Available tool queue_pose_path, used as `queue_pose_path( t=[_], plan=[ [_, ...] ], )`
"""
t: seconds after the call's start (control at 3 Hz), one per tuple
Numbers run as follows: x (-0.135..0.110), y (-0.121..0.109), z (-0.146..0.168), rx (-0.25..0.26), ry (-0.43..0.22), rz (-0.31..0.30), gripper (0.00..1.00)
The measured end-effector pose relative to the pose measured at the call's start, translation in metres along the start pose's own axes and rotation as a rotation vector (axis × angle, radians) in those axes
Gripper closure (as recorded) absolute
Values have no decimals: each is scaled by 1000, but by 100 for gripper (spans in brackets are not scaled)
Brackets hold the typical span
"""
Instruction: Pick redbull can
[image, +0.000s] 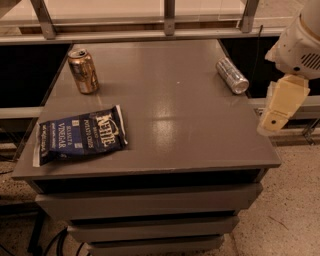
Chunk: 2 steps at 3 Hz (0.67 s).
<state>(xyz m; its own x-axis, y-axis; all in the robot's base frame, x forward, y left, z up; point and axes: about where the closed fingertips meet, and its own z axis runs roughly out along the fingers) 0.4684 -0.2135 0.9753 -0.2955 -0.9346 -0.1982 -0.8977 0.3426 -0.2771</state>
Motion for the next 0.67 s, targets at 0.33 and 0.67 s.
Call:
queue_pose_path(
  t=[0.33,0.67],
  plan=[
    [-7,-21,15,22,14,60,0],
    [-9,-43,36,36,28,163,0]
  ],
)
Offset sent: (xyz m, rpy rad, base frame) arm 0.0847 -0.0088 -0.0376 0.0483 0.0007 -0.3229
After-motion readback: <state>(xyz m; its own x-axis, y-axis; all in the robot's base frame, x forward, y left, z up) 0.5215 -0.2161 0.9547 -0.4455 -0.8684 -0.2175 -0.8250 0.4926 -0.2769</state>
